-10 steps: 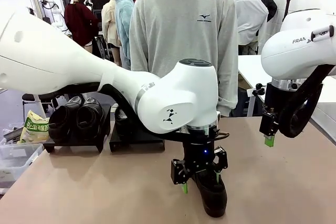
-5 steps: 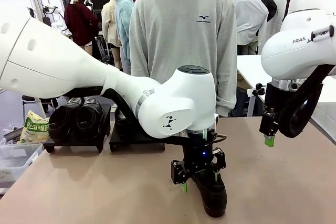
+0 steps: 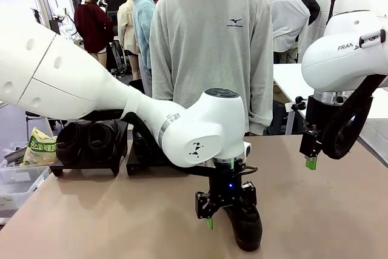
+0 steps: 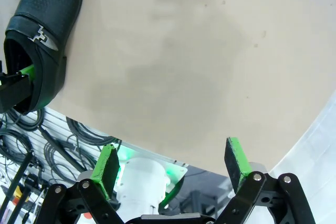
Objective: Organize the shoes by placing them on the stand.
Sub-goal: Place the Shoe from the middle of the table onto the Shoes Stand.
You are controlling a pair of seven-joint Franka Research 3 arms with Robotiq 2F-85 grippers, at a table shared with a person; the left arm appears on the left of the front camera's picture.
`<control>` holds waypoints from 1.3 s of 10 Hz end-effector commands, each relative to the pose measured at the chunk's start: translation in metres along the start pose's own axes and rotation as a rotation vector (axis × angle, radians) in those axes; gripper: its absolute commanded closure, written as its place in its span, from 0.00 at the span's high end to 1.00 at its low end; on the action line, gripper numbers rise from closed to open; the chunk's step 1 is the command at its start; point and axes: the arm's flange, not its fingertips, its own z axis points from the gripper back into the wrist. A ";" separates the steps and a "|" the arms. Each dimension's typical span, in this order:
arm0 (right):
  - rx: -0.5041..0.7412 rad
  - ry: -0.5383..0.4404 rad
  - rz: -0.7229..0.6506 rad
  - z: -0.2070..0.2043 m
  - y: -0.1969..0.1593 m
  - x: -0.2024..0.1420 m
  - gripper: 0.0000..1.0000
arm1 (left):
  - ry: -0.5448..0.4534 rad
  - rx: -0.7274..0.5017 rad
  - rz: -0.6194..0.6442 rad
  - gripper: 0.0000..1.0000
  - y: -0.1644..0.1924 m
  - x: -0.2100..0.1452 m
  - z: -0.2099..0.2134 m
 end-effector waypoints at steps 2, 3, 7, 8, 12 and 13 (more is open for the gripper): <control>0.001 0.010 -0.007 0.001 0.000 -0.001 1.00 | 0.020 -0.021 -0.005 0.47 0.001 0.002 0.008; 0.001 0.010 -0.007 0.001 0.000 -0.001 1.00 | 0.030 -0.024 -0.005 0.28 0.001 0.002 0.007; 0.001 0.010 -0.007 0.001 0.000 -0.001 1.00 | 0.040 -0.019 0.003 0.00 0.002 0.005 0.005; 0.001 0.010 -0.007 0.001 0.000 -0.001 1.00 | 0.049 -0.012 0.003 0.00 0.002 0.006 0.004; 0.001 0.010 -0.007 0.001 0.000 -0.001 1.00 | 0.049 -0.012 -0.031 0.00 -0.005 0.004 0.009; 0.001 0.010 -0.007 0.001 0.000 -0.001 1.00 | 0.068 0.011 -0.046 0.00 -0.004 0.003 0.018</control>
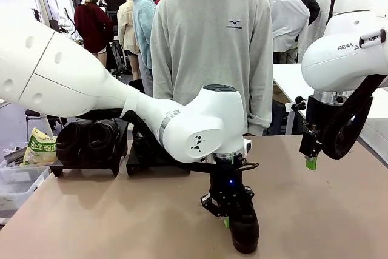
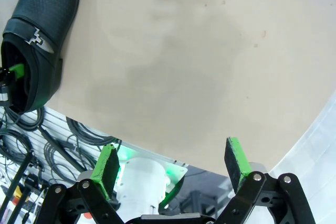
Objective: Organize the shoes by placing them on the stand.
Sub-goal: Place the Shoe from the middle of the table onto the Shoes Stand.
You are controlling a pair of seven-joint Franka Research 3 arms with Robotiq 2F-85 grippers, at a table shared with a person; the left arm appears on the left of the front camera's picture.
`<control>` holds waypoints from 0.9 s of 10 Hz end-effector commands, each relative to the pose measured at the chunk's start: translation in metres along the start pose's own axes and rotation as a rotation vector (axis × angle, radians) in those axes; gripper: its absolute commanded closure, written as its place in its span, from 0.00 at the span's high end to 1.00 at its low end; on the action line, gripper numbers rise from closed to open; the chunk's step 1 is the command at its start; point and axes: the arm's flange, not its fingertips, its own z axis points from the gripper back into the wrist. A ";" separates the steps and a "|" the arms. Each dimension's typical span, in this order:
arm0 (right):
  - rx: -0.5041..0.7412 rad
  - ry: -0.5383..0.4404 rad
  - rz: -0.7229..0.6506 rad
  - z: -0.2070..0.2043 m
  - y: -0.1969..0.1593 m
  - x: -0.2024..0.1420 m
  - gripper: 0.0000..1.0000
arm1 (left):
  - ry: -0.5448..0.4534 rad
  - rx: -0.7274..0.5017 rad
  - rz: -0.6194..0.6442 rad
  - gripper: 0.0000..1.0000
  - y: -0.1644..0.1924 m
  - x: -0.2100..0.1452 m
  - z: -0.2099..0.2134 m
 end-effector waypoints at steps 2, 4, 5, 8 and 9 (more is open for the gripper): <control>0.001 0.009 -0.007 0.001 0.000 -0.001 1.00 | -0.034 -0.050 -0.071 0.00 0.018 -0.009 0.070; 0.001 0.009 -0.007 0.001 0.000 -0.001 1.00 | -0.251 -0.179 -0.069 0.00 0.058 0.014 0.127; 0.001 0.009 -0.007 0.001 0.000 -0.001 1.00 | -0.369 -0.181 -0.056 0.00 0.077 0.042 0.136; 0.001 0.009 -0.007 0.001 0.000 -0.001 1.00 | -0.464 -0.160 -0.081 0.00 0.125 0.112 0.138; 0.001 0.009 -0.007 0.001 0.000 -0.001 1.00 | -0.485 -0.161 -0.081 0.00 0.133 0.131 0.137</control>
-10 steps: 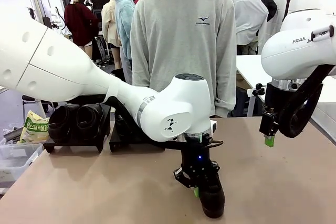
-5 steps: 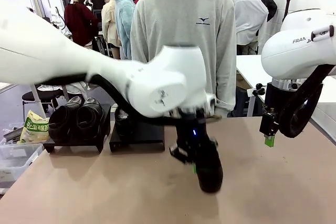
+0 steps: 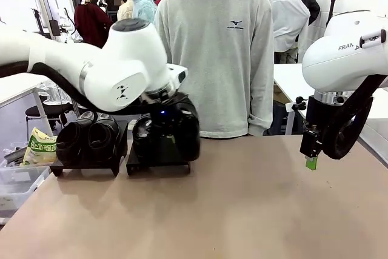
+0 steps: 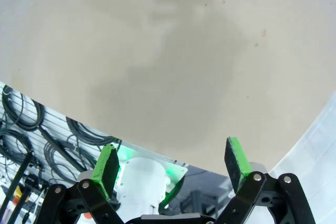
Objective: Organize the shoes by placing them on the stand.
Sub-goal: Place the Shoe from the middle of the table onto the Shoes Stand.
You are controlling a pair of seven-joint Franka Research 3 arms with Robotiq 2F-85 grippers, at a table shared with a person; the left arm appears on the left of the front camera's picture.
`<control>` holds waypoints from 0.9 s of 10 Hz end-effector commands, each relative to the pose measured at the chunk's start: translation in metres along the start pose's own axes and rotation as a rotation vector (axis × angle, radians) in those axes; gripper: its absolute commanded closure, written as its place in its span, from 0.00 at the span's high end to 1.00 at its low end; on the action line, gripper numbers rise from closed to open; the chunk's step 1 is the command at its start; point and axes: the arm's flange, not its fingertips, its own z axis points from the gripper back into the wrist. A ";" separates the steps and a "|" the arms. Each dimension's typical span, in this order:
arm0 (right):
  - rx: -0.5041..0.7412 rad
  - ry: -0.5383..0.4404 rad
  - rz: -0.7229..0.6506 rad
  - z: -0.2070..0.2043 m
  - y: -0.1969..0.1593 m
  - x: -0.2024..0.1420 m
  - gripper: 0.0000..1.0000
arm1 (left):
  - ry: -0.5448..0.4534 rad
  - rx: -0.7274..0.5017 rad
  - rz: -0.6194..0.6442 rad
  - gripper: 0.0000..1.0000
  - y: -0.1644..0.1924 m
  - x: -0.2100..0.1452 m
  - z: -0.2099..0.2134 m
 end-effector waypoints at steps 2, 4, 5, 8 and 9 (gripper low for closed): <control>0.000 0.009 -0.006 0.001 0.001 0.000 1.00 | -0.071 -0.014 -0.005 0.00 0.014 0.032 -0.019; 0.000 0.009 -0.006 0.001 0.001 0.000 1.00 | -0.089 -0.025 -0.003 0.00 0.026 0.049 -0.022; 0.000 0.009 -0.006 0.001 0.001 0.000 1.00 | -0.101 -0.007 -0.002 0.00 0.031 0.058 -0.026; 0.000 0.009 -0.006 0.001 0.001 0.000 1.00 | 0.006 0.047 0.035 0.00 0.041 0.070 -0.038; 0.000 0.009 -0.006 0.001 0.001 0.000 1.00 | -0.045 0.014 0.011 0.00 0.043 0.059 -0.036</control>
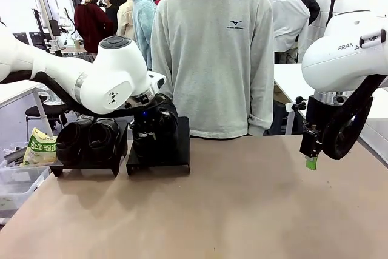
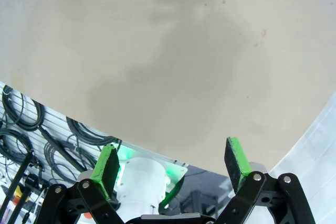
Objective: Organize the shoes by placing them on the stand.
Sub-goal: Place the Shoe from the middle of the table onto the Shoes Stand.
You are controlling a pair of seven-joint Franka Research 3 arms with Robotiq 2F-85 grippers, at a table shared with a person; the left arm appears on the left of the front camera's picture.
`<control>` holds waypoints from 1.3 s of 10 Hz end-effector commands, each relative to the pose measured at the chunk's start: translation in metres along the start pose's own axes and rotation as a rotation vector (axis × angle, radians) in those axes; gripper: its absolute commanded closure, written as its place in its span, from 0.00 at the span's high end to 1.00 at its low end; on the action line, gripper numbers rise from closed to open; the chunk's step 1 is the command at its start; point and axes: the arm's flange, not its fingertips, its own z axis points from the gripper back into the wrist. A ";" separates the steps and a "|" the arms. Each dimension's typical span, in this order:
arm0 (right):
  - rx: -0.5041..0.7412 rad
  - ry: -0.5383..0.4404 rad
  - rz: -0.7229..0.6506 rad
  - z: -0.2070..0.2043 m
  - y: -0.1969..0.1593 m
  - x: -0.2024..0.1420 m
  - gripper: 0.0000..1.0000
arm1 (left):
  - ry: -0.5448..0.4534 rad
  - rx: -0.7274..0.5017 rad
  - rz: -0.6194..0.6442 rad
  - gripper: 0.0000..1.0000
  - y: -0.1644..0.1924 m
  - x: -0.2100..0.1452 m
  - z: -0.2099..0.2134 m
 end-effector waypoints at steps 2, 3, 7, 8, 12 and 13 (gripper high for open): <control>0.000 0.009 -0.006 0.001 0.001 0.000 1.00 | 0.000 0.000 0.000 0.00 0.000 0.000 0.000; 0.000 0.009 -0.006 0.001 0.001 0.000 1.00 | -0.029 -0.009 -0.059 0.00 -0.004 -0.006 -0.002; 0.000 0.009 -0.006 0.001 0.001 0.000 1.00 | -0.073 0.015 -0.185 0.00 -0.014 0.013 -0.028; 0.000 0.009 -0.006 0.001 0.001 0.000 1.00 | -0.071 0.033 -0.178 0.00 -0.016 0.013 -0.033; 0.000 0.009 -0.006 0.001 0.001 0.000 1.00 | -0.045 0.038 -0.156 0.00 -0.020 0.013 -0.046; 0.000 0.009 -0.006 0.001 0.001 0.000 1.00 | -0.039 0.041 -0.153 0.00 -0.020 0.012 -0.046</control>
